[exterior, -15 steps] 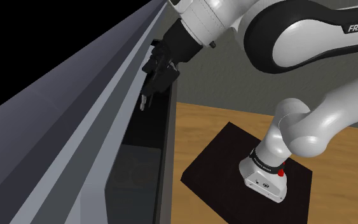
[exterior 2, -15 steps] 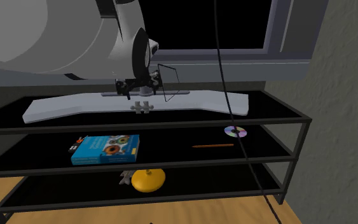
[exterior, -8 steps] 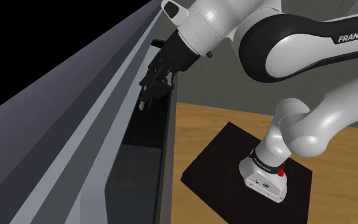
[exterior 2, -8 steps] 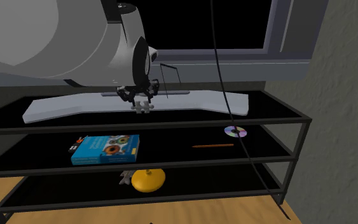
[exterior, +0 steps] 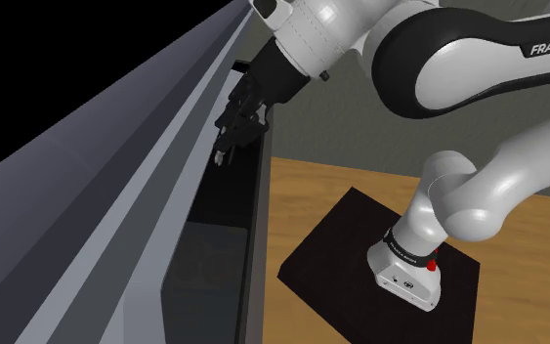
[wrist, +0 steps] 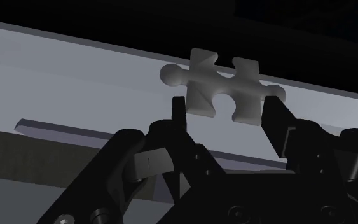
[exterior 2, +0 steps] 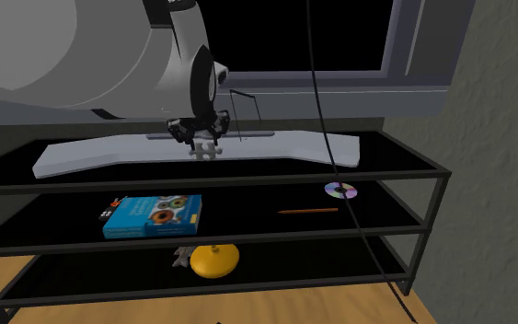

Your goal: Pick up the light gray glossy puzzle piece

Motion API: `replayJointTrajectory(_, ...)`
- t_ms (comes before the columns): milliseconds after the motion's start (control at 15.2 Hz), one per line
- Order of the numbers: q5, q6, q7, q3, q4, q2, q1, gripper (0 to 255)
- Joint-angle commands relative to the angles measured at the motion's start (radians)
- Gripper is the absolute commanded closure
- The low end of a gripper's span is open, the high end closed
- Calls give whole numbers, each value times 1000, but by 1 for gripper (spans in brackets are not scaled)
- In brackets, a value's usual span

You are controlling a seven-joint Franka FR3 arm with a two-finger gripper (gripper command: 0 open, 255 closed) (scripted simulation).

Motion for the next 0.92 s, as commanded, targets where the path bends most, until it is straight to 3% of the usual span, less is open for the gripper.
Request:
replayJointTrajectory(0,-4,-26,2,-2,25,0,-3,255)
replayJointTrajectory(858,-15,-176,4,-13,173,-3,-21,255)
